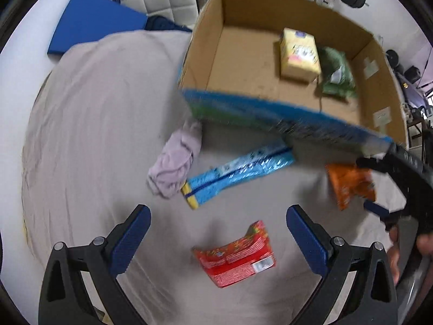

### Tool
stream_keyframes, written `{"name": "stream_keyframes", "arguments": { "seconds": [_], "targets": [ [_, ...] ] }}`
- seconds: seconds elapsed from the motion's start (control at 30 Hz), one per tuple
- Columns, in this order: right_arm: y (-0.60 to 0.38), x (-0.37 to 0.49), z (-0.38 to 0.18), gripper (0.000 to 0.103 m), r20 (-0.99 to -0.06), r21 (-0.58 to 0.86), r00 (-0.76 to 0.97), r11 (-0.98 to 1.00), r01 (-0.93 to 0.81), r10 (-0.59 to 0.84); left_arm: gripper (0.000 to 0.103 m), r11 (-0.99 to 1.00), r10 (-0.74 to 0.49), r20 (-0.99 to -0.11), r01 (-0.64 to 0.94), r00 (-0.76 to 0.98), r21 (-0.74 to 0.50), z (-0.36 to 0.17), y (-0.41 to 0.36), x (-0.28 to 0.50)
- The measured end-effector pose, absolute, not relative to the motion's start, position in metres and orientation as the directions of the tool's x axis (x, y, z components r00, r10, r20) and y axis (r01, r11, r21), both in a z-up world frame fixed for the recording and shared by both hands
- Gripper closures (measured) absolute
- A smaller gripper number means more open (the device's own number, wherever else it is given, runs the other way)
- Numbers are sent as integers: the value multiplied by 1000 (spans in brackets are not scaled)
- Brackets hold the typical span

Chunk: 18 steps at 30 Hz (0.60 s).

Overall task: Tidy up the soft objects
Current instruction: 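Grasp the red snack bag with the left tool while the right tool grasps the orange bag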

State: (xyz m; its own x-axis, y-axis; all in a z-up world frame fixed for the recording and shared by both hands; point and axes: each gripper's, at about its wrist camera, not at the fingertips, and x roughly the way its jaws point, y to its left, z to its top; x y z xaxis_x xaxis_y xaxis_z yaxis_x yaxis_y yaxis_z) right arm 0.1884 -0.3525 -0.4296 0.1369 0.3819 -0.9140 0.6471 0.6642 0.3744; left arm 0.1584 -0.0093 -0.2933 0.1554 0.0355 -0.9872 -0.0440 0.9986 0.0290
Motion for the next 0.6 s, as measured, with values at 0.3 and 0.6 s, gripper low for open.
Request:
{"name": "stream_keyframes", "arguments": {
  "seconds": [0.3, 0.6],
  "targets": [
    [-342, 173, -451, 58, -924, 338, 48, 751, 567, 379, 0, 976, -203, -974, 66, -104, -210, -349, -17, 135],
    [-320, 90, -440, 60, -957, 187, -178, 956, 224, 228, 0, 882, 126, -967, 472, -222, 6, -409, -69, 89]
  ]
}}
